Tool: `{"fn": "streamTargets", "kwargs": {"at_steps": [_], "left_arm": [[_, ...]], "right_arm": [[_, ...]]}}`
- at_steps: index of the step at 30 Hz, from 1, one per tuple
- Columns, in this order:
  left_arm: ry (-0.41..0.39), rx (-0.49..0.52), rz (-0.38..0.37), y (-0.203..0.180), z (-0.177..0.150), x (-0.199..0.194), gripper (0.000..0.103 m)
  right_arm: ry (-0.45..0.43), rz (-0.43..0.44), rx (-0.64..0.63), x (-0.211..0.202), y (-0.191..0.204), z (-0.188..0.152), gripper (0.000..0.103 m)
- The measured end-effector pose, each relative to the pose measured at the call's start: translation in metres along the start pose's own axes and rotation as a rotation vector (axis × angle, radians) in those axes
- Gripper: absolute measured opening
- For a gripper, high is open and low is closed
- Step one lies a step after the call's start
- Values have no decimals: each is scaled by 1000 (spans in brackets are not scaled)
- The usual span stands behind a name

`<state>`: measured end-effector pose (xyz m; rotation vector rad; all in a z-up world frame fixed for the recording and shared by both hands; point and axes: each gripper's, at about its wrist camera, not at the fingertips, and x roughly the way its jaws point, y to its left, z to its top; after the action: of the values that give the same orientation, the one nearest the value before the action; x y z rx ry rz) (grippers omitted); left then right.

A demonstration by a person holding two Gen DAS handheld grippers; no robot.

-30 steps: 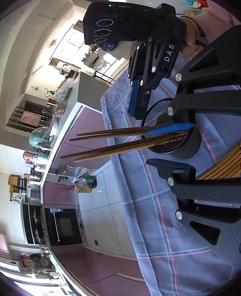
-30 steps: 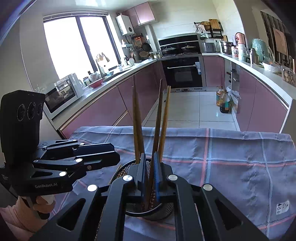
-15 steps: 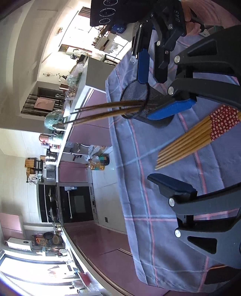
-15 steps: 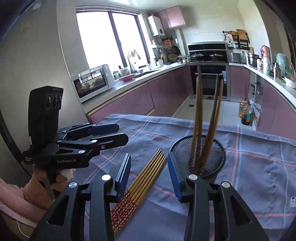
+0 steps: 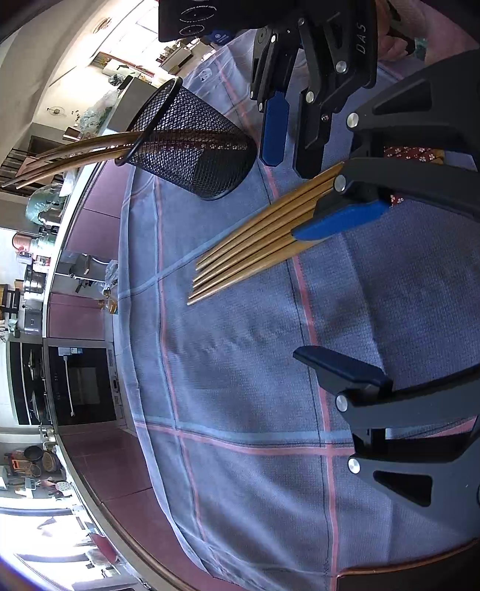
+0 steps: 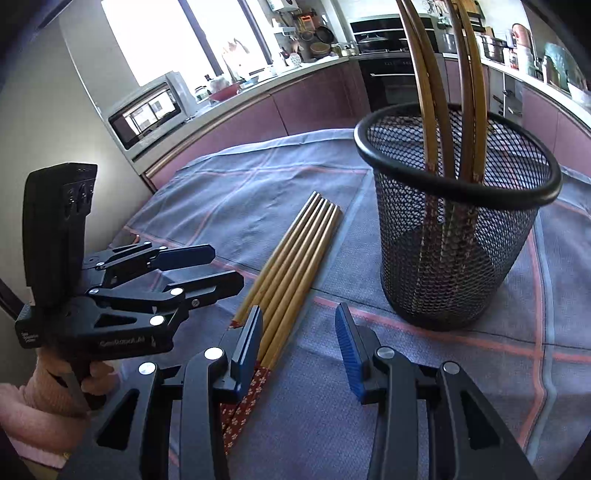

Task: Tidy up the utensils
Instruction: 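Return the right gripper to the chopsticks and grasp another one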

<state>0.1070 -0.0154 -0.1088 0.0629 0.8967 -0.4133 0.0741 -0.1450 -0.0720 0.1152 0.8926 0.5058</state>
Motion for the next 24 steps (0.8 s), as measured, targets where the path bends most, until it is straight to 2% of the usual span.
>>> {"fn": "streamTargets", "kwargs": {"at_steps": [13, 17, 24], "left_arm": [[22, 17, 20, -17, 8, 11, 58], [25, 18, 21, -17, 9, 11, 53], [32, 31, 13, -19, 9, 11, 43]], "right_arm": [[8, -92, -52, 15, 13, 6, 34], [8, -94, -46, 15, 9, 5, 30], [14, -106, -55, 15, 8, 4, 30]]}}
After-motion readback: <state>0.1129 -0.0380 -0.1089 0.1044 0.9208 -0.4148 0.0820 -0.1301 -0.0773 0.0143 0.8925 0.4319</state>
